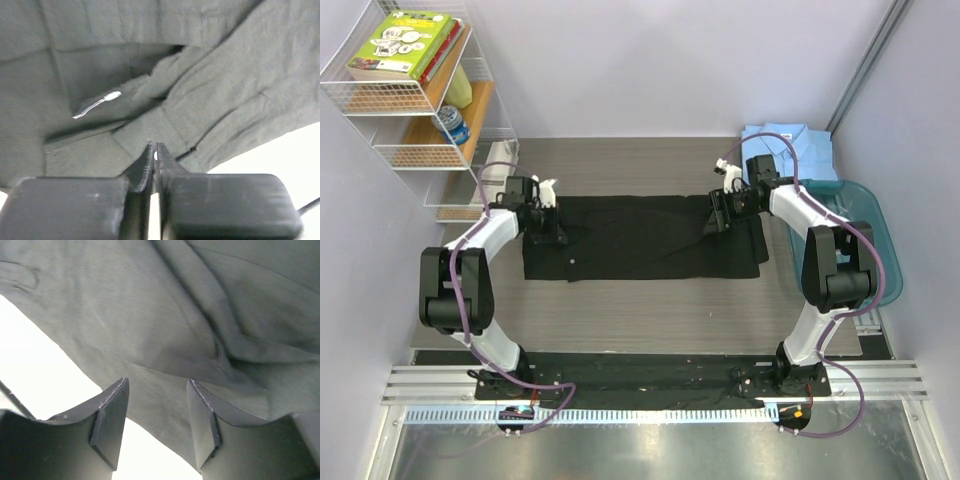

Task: Fold and stack the long sleeve shirts
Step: Neatly place the folded shirt into the bin

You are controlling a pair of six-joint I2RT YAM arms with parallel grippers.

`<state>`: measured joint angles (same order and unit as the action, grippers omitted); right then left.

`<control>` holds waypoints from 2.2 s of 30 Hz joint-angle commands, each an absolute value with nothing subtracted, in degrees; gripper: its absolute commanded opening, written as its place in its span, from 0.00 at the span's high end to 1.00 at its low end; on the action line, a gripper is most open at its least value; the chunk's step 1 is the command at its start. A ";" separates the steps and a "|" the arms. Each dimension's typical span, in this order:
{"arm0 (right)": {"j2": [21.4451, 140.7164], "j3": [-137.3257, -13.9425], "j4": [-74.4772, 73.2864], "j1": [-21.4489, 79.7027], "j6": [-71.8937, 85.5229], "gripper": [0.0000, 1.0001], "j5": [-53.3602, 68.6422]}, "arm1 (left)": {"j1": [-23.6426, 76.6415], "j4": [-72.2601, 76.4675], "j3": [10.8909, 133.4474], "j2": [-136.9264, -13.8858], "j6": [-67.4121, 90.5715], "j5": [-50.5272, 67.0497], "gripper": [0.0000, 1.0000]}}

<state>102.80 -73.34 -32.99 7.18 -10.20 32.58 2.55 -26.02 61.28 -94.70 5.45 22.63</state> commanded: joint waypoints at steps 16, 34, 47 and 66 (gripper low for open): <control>115.74 -93.49 -16.61 48.06 -8.88 0.42 20.04 | -11.42 -31.81 56.25 -75.42 8.44 29.54 0.00; 131.83 -103.54 -15.29 51.50 -8.08 0.46 20.92 | -17.84 -33.22 52.91 -73.03 9.23 30.06 0.00; 125.07 -100.20 -11.61 49.22 -7.91 0.99 27.33 | -16.97 -24.00 48.09 -77.52 17.66 38.67 0.04; 124.01 -97.82 -10.11 48.78 -7.91 0.99 30.49 | -10.37 -17.50 44.56 -82.53 23.63 39.20 0.17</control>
